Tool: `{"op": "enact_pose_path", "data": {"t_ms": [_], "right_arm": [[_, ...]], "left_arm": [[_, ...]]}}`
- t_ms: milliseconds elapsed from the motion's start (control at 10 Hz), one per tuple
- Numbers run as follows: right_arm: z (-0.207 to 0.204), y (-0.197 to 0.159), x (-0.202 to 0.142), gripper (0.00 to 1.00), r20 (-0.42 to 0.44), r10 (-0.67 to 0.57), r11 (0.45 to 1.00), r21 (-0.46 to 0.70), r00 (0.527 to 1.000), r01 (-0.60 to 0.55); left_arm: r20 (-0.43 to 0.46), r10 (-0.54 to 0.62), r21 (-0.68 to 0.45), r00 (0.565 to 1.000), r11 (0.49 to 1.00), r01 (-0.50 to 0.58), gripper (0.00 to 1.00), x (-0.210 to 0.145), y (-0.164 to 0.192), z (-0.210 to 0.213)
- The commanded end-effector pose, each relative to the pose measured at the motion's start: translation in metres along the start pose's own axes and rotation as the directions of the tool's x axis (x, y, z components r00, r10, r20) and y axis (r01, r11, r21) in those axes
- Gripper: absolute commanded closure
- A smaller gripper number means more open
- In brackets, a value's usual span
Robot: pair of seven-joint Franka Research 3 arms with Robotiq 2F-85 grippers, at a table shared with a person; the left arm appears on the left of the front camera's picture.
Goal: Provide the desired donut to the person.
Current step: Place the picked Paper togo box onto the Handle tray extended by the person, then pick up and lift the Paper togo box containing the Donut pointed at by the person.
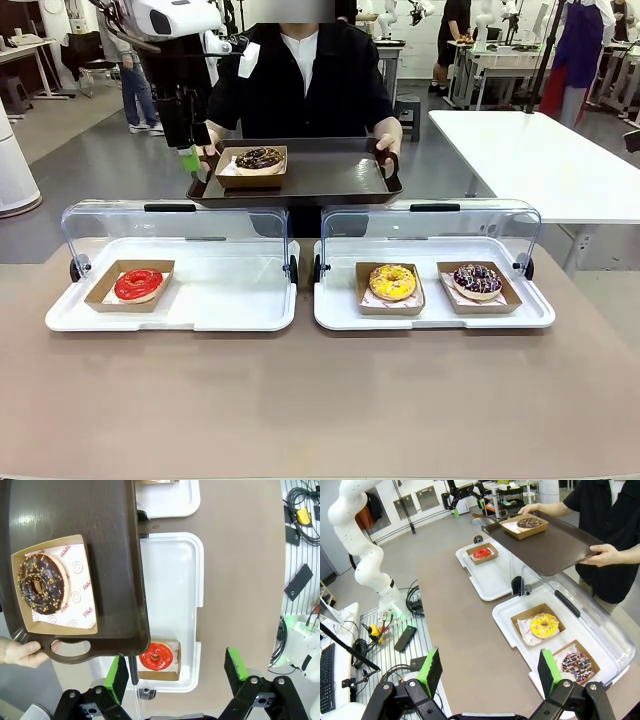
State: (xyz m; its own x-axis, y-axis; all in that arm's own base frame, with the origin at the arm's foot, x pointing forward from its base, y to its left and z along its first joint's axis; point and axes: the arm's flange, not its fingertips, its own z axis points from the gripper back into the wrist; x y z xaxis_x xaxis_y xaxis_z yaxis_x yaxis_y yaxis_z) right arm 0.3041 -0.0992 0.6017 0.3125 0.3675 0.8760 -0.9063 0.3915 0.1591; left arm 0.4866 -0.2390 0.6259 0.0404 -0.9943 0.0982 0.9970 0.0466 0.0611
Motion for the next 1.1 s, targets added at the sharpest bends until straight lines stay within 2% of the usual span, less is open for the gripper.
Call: {"op": "enact_pose_path", "data": {"t_ms": [0, 600, 800, 900, 1000], "right_arm": [[0.000, -0.001, 0.001, 0.00, 0.018, 0.012, 1.000, 0.006, 1.000, -0.012], [0.000, -0.001, 0.001, 0.00, 0.018, 0.012, 1.000, 0.006, 1.000, -0.012], [0.000, -0.001, 0.001, 0.00, 0.018, 0.012, 1.000, 0.006, 1.000, -0.012], [0.000, -0.001, 0.001, 0.00, 0.018, 0.012, 1.000, 0.006, 1.000, -0.012], [0.000, -0.001, 0.001, 0.00, 0.018, 0.012, 1.000, 0.006, 1.000, -0.012]], "left_arm": [[0.000, -0.003, -0.007, 1.000, 1.000, 0.003, 0.00, 0.002, 0.002, 0.004], [0.003, -0.003, 0.002, 1.000, 1.000, 0.003, 0.00, 0.002, 0.001, 0.003], [0.193, 0.025, -0.110, 0.981, 0.994, -0.004, 0.00, -0.062, 0.036, 0.032], [0.305, 0.044, -0.158, 0.951, 0.987, 0.005, 0.00, -0.101, 0.045, 0.038], [0.425, 0.076, -0.196, 0.902, 0.981, 0.010, 0.00, -0.140, 0.053, 0.043]]}}
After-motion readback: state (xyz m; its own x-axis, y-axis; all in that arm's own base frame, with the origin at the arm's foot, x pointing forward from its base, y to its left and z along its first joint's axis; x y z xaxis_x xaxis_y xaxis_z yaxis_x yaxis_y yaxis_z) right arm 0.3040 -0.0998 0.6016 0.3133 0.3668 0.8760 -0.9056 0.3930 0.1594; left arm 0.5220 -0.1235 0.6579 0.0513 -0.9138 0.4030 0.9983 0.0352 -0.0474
